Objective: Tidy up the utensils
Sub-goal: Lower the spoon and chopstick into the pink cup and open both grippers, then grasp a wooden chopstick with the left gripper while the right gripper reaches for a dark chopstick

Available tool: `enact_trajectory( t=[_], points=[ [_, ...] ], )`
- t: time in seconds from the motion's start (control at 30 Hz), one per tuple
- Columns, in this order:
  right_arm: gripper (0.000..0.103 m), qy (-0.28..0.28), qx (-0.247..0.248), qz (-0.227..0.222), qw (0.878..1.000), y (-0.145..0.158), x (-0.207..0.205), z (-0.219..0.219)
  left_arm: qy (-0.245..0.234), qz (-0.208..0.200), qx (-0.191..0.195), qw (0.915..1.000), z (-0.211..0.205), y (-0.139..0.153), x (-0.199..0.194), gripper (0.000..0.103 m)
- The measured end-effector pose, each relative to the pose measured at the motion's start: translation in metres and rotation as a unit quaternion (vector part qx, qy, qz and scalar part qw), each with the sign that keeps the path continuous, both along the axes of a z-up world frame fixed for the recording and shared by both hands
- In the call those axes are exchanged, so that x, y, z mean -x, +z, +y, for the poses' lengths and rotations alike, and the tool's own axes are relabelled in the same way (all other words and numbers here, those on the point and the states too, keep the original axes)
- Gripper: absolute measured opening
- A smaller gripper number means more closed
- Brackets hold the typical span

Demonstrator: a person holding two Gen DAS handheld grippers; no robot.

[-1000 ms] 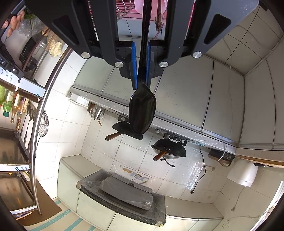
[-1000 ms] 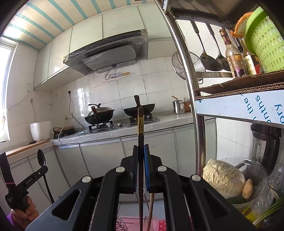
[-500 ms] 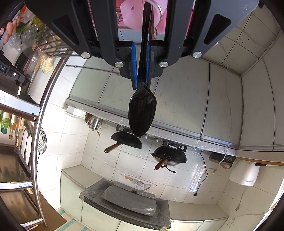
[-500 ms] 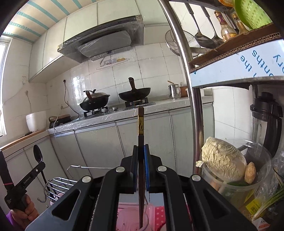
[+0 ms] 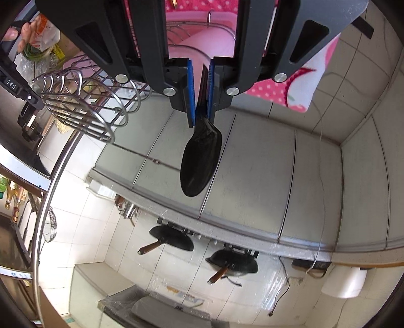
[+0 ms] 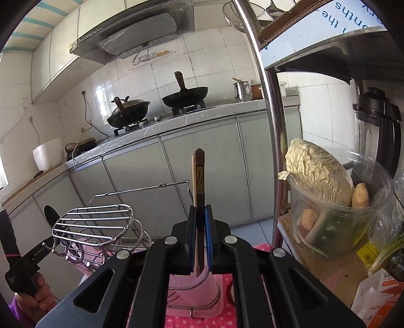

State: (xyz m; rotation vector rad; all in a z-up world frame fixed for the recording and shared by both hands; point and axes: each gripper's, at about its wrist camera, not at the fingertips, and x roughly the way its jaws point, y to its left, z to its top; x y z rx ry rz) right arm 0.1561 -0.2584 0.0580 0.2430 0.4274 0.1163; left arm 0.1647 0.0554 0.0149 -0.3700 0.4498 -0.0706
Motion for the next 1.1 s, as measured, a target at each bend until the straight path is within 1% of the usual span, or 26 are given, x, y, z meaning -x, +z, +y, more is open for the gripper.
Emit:
enact_trajectory(
  t=[0.07, 0.17, 0.27, 0.3, 0.33, 0.37, 0.4, 0.43, 0.5, 0.57, 0.67, 0.73, 0.97, 1.1],
  points=[
    [0.006, 0.001, -0.001, 0.007, 1.0, 0.001, -0.001, 0.0, -0.006, 0.016, 0.005, 0.9998, 0.0, -0.003, -0.003, 0.008],
    [0.007, 0.01, -0.004, 0.028, 1.0, 0.0, -0.006, 0.002, -0.007, 0.026, 0.011, 0.9996, 0.0, -0.002, -0.006, 0.008],
    [0.007, 0.012, 0.0, 0.041, 0.999, 0.0, -0.011, 0.004, -0.01, 0.038, 0.032, 0.9987, 0.003, -0.001, -0.012, 0.01],
    [0.007, 0.014, 0.0, 0.047, 0.999, 0.0, -0.014, 0.004, -0.009, 0.042, 0.037, 0.9984, 0.004, -0.001, -0.013, 0.013],
    [0.01, 0.015, -0.001, 0.05, 0.999, -0.001, -0.016, 0.004, -0.005, 0.048, 0.04, 0.998, 0.005, 0.0, -0.014, 0.016],
    [0.012, 0.018, -0.001, 0.056, 0.998, -0.002, -0.018, 0.004, -0.004, 0.051, 0.043, 0.9978, 0.006, 0.0, -0.015, 0.022],
    [0.019, 0.019, -0.001, 0.061, 0.998, -0.003, -0.019, 0.005, -0.005, 0.056, 0.045, 0.9974, 0.007, 0.0, -0.016, 0.03],
    [0.033, 0.02, -0.004, 0.066, 0.998, -0.005, -0.021, 0.004, -0.005, 0.059, 0.045, 0.9973, 0.007, 0.0, -0.016, 0.033],
    [0.044, 0.022, -0.016, 0.071, 0.997, -0.009, -0.021, 0.003, -0.008, 0.06, 0.041, 0.9973, 0.008, 0.0, -0.015, 0.037],
    [0.044, 0.026, -0.024, 0.071, 0.997, -0.011, -0.02, 0.002, -0.007, 0.06, 0.039, 0.9974, 0.009, 0.001, -0.013, 0.038],
    [0.045, 0.03, -0.023, 0.076, 0.996, -0.011, -0.016, 0.004, -0.008, 0.065, 0.043, 0.9969, 0.011, 0.003, -0.008, 0.039],
    [0.045, 0.033, -0.029, 0.075, 0.996, -0.01, -0.009, 0.004, -0.008, 0.066, 0.039, 0.997, 0.011, 0.006, -0.001, 0.039],
    [0.045, 0.041, -0.031, 0.074, 0.996, -0.006, 0.031, 0.008, -0.021, 0.077, 0.028, 0.9965, 0.009, 0.013, 0.032, 0.039],
    [0.045, 0.062, -0.037, 0.095, 0.993, -0.019, 0.056, 0.018, -0.039, 0.098, 0.013, 0.9944, 0.001, 0.005, 0.053, 0.039]
  ],
)
